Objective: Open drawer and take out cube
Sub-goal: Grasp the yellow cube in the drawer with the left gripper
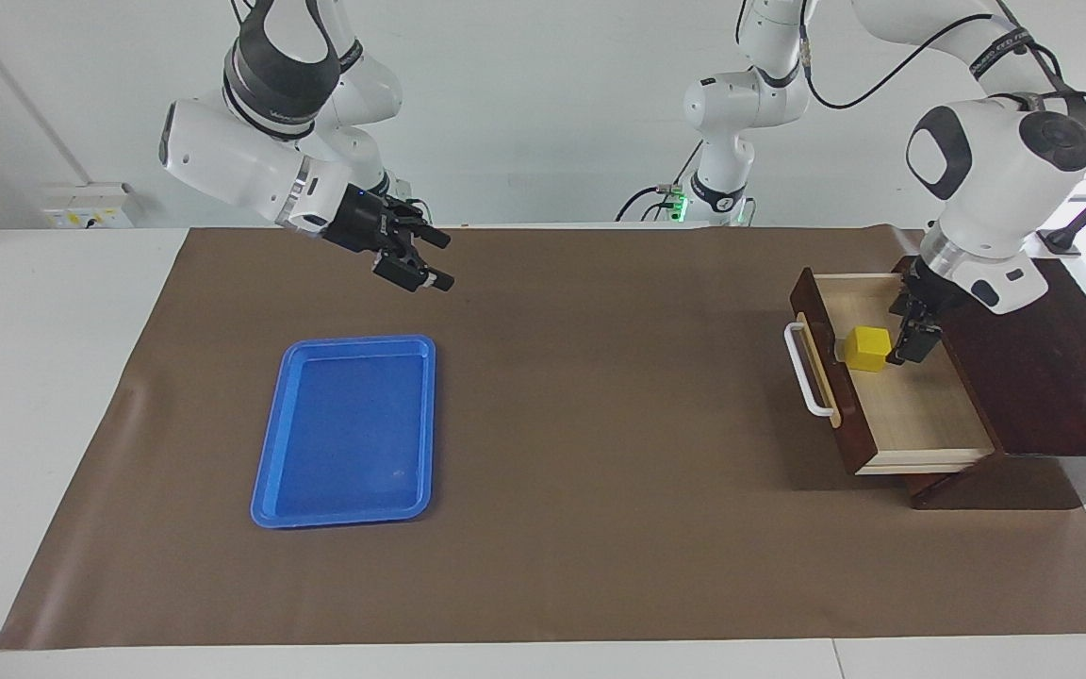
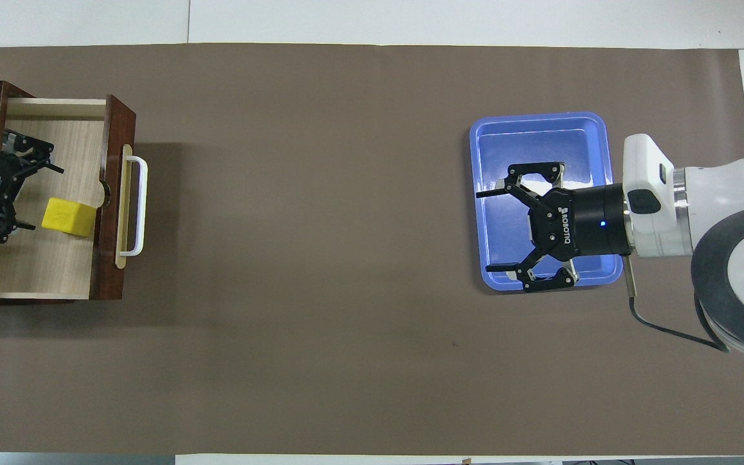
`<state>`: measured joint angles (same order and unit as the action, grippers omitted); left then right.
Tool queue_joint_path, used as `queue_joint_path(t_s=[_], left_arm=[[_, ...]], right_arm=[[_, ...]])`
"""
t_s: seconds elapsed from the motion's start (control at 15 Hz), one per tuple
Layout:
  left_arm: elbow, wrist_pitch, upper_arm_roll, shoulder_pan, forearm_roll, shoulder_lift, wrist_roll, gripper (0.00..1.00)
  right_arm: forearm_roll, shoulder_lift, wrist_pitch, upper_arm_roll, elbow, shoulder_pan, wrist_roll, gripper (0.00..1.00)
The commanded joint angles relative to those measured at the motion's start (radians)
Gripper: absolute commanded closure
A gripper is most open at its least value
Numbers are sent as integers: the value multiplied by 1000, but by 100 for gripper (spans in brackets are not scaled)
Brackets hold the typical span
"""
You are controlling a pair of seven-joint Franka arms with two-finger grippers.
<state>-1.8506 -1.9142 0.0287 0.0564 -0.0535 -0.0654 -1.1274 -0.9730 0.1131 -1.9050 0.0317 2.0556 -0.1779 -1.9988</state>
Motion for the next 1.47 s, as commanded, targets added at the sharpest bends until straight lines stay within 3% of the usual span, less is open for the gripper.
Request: queue_joint_path(t_s=[0.0, 0.07, 0.33, 0.87, 1.07, 1.13, 1.2, 1.33, 1.4], left_arm=[[-93, -48, 4, 8, 14, 53, -106, 0], [-93, -52, 4, 8, 14, 52, -129, 0], [-113, -66, 4, 28, 14, 53, -153, 0], [-141, -129, 2, 40, 14, 39, -153, 0], [-153, -131, 2, 40, 14, 38, -158, 11], [-160, -132, 2, 40, 14, 38, -172, 16], [-164, -141, 2, 40, 14, 38, -190, 31], [-165, -149, 2, 40, 14, 38, -195, 79], [-161, -143, 2, 40, 14, 36, -193, 98]], right_arm=[[75, 10, -48, -10, 11, -41, 85, 0], [152, -4, -72, -10, 9, -61, 135, 0], [180, -49, -95, -10, 3, -135, 326, 0], [166, -144, -129, -16, -35, -210, 226, 0], [93, -171, -150, -16, -52, -232, 239, 0], [82, -173, -175, -16, -55, -250, 256, 0], [76, -174, -215, -16, -57, -270, 287, 0], [68, -206, -285, -16, -87, -325, 354, 0], [65, -223, -295, -16, -103, -331, 360, 0]])
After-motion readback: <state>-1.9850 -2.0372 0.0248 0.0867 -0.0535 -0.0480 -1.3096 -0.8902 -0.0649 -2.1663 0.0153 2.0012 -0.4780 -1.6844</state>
